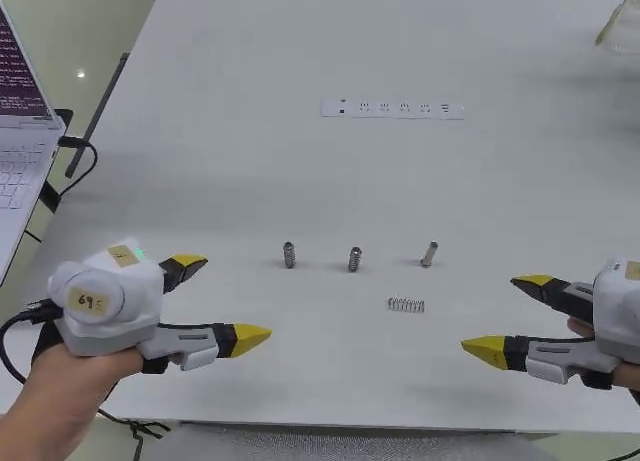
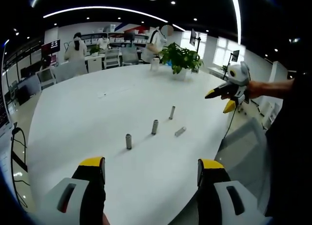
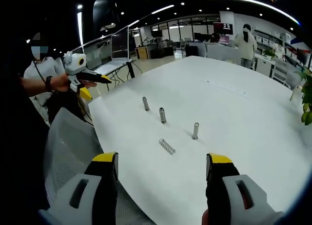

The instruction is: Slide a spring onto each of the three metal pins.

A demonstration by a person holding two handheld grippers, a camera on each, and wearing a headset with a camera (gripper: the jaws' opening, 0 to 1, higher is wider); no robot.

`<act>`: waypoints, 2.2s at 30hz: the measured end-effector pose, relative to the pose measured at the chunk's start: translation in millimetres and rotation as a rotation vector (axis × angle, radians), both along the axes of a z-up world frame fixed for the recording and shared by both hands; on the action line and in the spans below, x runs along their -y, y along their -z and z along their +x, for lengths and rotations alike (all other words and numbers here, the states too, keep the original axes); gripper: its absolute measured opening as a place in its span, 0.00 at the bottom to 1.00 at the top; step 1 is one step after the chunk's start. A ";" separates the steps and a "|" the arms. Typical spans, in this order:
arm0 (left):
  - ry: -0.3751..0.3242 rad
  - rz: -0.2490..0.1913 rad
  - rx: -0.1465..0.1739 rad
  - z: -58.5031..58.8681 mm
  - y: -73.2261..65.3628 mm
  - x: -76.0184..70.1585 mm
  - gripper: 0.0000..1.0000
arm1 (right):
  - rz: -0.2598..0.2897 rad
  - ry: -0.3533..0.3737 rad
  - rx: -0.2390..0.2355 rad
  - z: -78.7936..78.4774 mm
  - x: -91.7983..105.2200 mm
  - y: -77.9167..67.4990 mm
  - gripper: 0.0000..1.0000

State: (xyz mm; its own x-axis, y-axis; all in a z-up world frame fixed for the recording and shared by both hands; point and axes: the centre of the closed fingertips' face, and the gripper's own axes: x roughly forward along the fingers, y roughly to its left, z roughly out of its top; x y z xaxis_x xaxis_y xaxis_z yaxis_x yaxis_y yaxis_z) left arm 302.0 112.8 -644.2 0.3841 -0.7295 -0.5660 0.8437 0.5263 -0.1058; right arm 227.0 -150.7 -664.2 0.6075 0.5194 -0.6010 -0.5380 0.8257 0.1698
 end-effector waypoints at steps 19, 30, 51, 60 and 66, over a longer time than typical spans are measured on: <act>0.033 0.010 -0.001 0.9 -0.3 15.3 0.74 | 0.006 0.007 0.004 0.3 4.0 -0.4 0.73; 0.148 0.034 0.016 3.8 0.7 52.8 0.73 | -0.001 -0.003 -0.001 -1.0 2.3 2.6 0.73; 0.350 0.063 0.016 -2.8 20.3 119.5 0.71 | 0.000 0.017 -0.002 -5.7 8.2 2.6 0.71; 0.423 0.082 0.014 -8.2 32.5 145.4 0.70 | 0.000 0.022 -0.004 -7.3 9.8 2.3 0.71; 0.466 0.098 0.007 -12.4 42.6 161.3 0.69 | -0.001 0.020 -0.006 -7.6 8.6 2.2 0.71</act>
